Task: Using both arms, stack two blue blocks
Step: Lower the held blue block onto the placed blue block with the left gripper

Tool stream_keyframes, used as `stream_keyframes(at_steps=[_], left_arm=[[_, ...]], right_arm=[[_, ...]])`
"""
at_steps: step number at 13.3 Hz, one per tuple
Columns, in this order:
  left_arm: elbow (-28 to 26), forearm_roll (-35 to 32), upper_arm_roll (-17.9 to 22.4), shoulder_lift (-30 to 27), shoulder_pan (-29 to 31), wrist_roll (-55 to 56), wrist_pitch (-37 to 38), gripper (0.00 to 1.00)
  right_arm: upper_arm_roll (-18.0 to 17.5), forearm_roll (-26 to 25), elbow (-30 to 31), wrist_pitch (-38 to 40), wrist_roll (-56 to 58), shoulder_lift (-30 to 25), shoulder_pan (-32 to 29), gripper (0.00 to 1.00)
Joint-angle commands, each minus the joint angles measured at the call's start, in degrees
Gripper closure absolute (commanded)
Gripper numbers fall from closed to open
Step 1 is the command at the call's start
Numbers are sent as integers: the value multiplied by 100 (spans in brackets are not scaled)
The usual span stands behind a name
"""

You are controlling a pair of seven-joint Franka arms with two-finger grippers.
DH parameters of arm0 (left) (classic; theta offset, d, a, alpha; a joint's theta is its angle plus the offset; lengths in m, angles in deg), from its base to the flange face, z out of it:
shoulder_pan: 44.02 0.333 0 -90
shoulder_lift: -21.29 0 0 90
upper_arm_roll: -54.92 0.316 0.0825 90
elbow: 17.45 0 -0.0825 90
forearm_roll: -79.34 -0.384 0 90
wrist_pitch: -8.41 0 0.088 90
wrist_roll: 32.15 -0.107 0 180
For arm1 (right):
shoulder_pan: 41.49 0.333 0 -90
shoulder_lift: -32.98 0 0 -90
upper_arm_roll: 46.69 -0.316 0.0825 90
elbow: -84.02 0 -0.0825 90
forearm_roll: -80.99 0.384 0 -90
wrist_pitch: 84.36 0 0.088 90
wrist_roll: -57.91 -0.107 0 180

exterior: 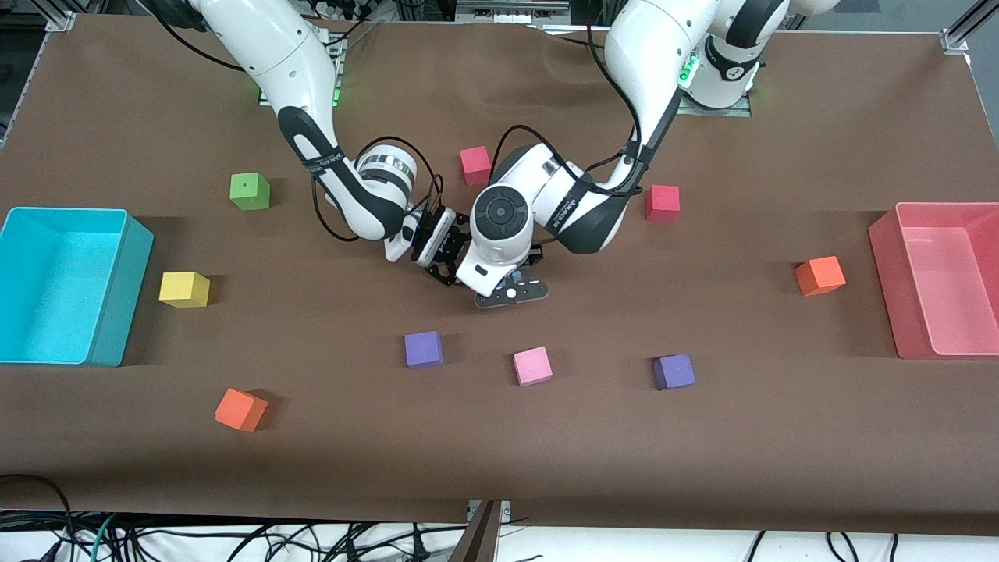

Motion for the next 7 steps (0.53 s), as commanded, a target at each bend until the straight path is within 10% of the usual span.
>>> stream_keyframes(at_steps=[1,3,4,7], left_arm=[[54,148,45,41,-64,116,38,87],[72,244,36,85,-73,143,29,49],[63,341,36,94,-73,143,20,13],[54,333,54,68,-64,135,-41,0]], right_arm=[[47,139,-80,16,126,66,69,0],[47,139,-80,16,117,74,69,0],[47,139,-80,16,117,74,69,0],[47,148,-80,16,117,74,69,0]])
